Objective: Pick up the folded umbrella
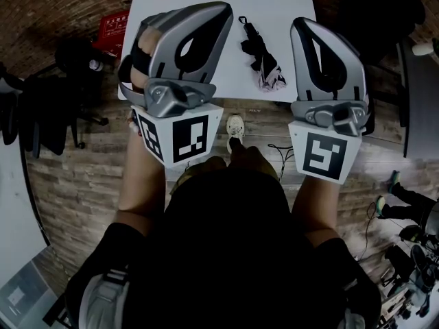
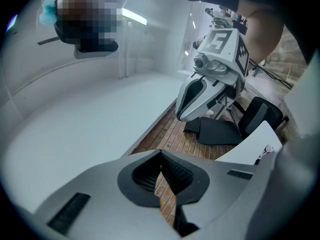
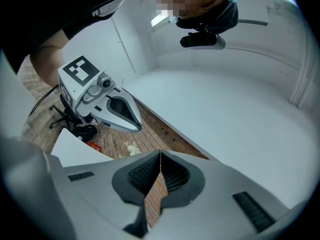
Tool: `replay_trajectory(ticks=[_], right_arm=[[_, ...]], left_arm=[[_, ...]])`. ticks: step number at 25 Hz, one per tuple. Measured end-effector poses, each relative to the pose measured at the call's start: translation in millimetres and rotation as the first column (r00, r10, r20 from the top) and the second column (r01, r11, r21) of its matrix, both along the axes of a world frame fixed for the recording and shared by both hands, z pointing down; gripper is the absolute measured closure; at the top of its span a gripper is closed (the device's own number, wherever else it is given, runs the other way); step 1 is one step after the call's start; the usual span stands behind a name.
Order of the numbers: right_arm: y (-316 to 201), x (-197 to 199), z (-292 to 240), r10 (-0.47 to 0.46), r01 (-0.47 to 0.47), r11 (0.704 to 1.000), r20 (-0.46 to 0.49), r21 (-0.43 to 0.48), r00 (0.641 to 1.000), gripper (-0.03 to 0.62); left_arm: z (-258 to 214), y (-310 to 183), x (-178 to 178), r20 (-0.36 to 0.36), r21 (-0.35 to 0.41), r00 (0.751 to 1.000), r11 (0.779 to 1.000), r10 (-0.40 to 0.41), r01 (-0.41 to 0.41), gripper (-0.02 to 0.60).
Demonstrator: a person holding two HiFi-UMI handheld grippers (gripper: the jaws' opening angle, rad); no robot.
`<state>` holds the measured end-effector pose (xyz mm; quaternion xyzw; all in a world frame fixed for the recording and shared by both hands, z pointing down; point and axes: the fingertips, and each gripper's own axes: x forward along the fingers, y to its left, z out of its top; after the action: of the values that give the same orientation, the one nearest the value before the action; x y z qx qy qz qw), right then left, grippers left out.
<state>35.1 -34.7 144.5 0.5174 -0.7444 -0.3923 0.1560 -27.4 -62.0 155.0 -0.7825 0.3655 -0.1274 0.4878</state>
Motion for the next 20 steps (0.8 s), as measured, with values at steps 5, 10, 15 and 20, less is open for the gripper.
replay_trajectory(ticks=[5,10,15,20], right_arm=[[-4,1,-3,-0.018,0.018,1.0,0.002,0.005,1.0,0.565],[-19,8,-7,-0.033,0.033,0.999,0.006,0.011,0.999,0.565],[-37,15,-6,-0.054,0.054,0.999,0.015,0.007,0.998,0.563],[-54,21,-4,-0.085,0.084,0.996,0.017,0.009,0.996,0.563]], left_arm=[[-5,-4,1,0.0,0.008,1.0,1.0,-0.016,0.016,0.569],[-7,-17,6,0.005,0.007,0.999,0.999,-0.034,0.034,0.569],[-7,-32,15,0.005,0.005,0.999,0.999,-0.05,0.05,0.569],[-7,-47,27,0.008,0.009,0.998,0.998,-0.065,0.065,0.569]])
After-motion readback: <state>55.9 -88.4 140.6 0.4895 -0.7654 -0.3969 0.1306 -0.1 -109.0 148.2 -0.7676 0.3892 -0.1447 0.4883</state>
